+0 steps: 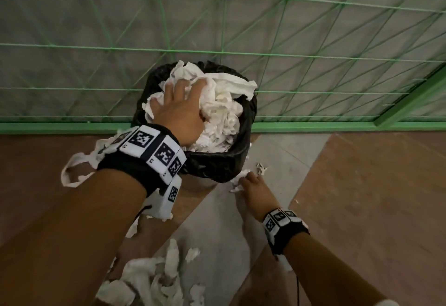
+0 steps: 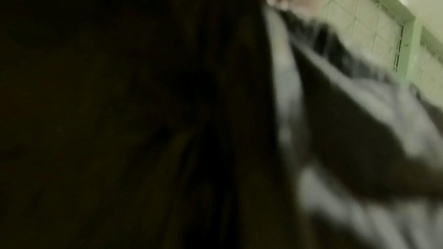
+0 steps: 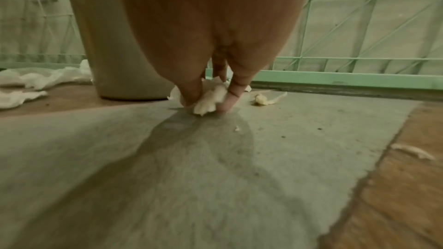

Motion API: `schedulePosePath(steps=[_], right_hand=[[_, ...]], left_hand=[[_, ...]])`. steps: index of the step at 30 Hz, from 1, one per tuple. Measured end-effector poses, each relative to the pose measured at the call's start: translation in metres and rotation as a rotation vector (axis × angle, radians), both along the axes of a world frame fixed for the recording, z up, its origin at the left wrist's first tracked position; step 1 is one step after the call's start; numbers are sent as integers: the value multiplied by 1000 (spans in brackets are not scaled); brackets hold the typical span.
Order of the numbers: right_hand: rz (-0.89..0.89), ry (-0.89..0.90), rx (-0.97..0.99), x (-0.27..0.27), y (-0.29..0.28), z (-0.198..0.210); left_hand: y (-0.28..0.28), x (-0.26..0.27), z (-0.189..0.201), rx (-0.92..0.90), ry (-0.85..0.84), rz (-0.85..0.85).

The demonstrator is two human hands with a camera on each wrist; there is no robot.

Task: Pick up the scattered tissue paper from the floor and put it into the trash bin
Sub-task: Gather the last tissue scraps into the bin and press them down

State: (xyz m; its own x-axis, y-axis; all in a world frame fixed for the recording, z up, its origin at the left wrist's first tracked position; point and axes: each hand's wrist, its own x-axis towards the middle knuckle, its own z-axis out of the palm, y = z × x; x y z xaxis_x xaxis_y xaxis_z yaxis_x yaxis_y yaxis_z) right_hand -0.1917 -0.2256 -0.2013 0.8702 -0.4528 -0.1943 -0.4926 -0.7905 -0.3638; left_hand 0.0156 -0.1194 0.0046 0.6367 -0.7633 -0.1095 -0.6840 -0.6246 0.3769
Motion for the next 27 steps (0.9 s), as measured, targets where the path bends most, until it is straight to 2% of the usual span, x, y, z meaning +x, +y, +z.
schedulePosePath(steps=[2,4,7,9,11,13,14,16,18,19,21,23,25,27], right_hand=[[-124,-106,98,-1,-15,10],[-282,-210,200,2,-36,37],[-412,-378,440,9,-68,110],[-382,-536,525,16,-80,174],[-274,-709,596,25,-76,238],[-142,-815,645,39,-62,287],[-82,-823,627,48,-53,304],[-2,-760,508,71,-34,318],[42,-651,315,93,-17,310],[66,-582,201,102,-11,300],[138,-376,-44,113,-3,276],[227,-198,-252,113,4,261],[236,-161,-305,108,9,256],[189,-287,-243,99,11,264]], left_hand=[[3,-3,17,-123,10,12],[11,-4,37,-269,-7,32],[31,7,53,-669,99,126],[51,23,39,-973,165,317],[80,34,7,-1141,121,641],[110,33,-47,-986,46,888],[122,26,-77,-835,22,917],[139,6,-130,-435,9,795],[150,-22,-164,19,70,619],[154,-35,-178,166,90,524],[159,-57,-200,245,138,374],[163,-73,-207,293,156,291],[170,-76,-212,401,70,226],[173,-81,-218,494,162,184]])
